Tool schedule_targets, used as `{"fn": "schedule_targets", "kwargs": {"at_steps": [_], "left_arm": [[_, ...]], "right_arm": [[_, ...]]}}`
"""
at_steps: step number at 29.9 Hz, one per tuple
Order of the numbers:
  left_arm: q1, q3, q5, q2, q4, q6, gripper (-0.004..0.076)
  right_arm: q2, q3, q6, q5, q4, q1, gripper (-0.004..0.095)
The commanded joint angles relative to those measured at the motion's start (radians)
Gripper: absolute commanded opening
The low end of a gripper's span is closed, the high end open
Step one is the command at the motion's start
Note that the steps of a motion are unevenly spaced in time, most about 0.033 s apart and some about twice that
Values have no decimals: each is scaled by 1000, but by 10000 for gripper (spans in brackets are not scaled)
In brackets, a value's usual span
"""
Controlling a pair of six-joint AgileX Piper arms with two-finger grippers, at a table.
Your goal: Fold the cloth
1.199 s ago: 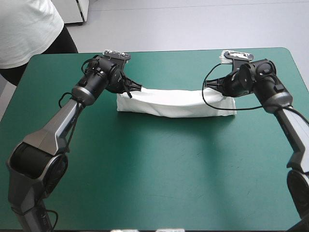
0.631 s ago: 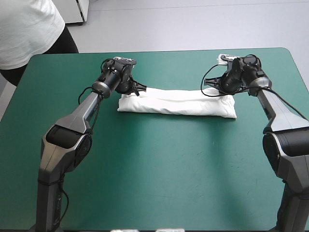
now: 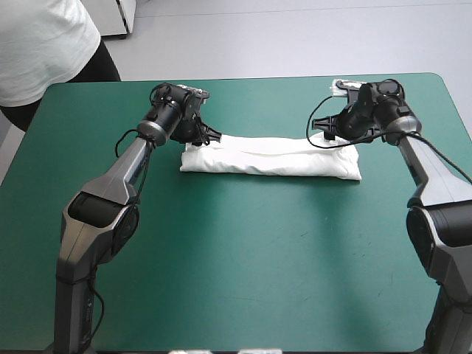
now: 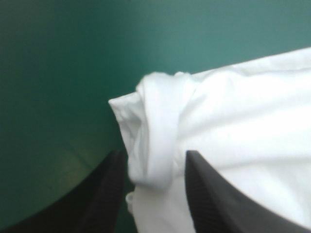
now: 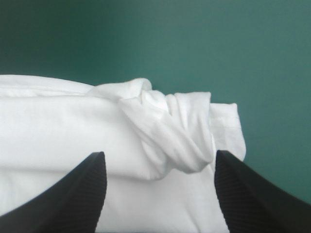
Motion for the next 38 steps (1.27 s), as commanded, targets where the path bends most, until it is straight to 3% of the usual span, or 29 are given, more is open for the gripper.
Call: {"fn": "schedule_targets", "kwargs": {"at_steps": [1, 4, 8, 10, 13, 25, 38], "left_arm": [[1, -83, 23, -116, 2, 9, 489], [1, -99, 23, -150, -22, 12, 529], [1, -99, 43, -165, -131, 33, 498], [-12, -99, 46, -165, -204, 38, 347], [-51, -99, 24, -165, -276, 110, -6], [-185, -99, -174, -113, -475, 168, -10], [-209, -99, -207, 39, -378, 148, -10]], "right_arm": [[-127, -37, -10, 0, -5, -8, 615], [-168, -37, -10, 40, -13, -10, 573], [-190, -37, -10, 56, -29, -10, 530], [-195, -37, 2, 63, -30, -17, 516], [-200, -37, 6, 75, -27, -31, 510], [-200, -37, -15, 84, 106, -154, 509], [-200, -37, -63, 72, 157, -188, 509]]}}
